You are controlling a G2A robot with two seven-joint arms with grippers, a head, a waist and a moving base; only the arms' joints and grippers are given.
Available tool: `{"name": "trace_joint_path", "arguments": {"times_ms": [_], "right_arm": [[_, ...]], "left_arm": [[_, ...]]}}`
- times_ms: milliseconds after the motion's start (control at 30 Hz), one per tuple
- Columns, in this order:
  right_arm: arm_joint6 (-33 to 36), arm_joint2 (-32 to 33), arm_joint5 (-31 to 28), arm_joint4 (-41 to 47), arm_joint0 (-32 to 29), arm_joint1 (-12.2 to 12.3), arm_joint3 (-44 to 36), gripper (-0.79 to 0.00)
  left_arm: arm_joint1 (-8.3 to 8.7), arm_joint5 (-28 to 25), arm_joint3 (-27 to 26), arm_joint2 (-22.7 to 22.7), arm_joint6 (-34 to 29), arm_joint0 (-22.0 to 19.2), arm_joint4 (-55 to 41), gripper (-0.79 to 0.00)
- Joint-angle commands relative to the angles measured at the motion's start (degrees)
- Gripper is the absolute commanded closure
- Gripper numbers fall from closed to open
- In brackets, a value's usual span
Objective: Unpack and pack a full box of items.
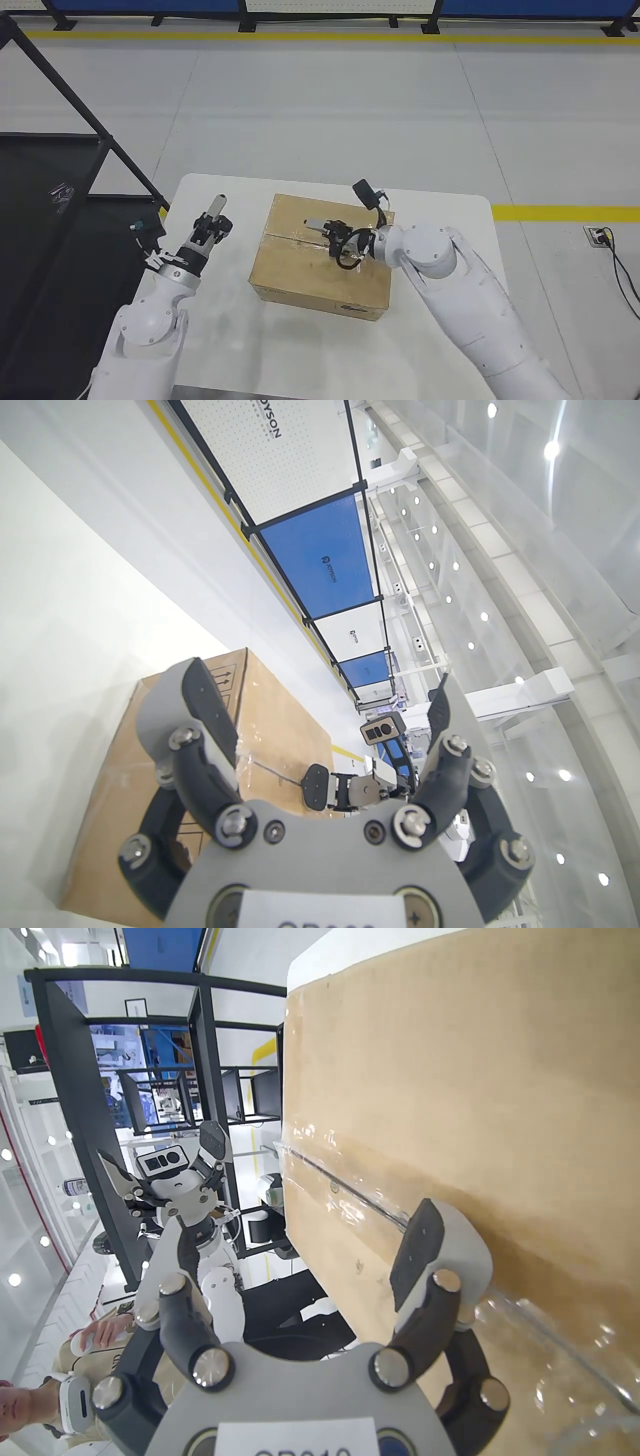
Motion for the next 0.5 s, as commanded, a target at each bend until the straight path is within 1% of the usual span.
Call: {"name": "trace_joint_path", "arguments": {"times_ms": [0,100,267,467], "right_arm": [[-0.1,2.1,2.2,-2.1,-2.4,0.9,-3.8,-0.785],[0.7,4.8,5.4,-4.6,-4.5,1.9,-6.5,-0.785],[-4.4,7.7,10.9,-7.3,-6.7,2.6,-8.5,-0.785],[-4.6,10.4,11.3,-7.0,-8.9,3.3,-10.1,-0.785]], "left_arm": [[0.03,0.0,0.0,0.2,0.1,-0.2,0.0,-0.785],[0.08,0.1,-0.1,0.4,0.1,-0.3,0.1,-0.785],[0.16,0.4,-0.2,0.7,0.4,-0.6,0.3,-0.785],[0.21,0.8,0.1,1.2,0.8,-1.1,0.4,-0.785]]}}
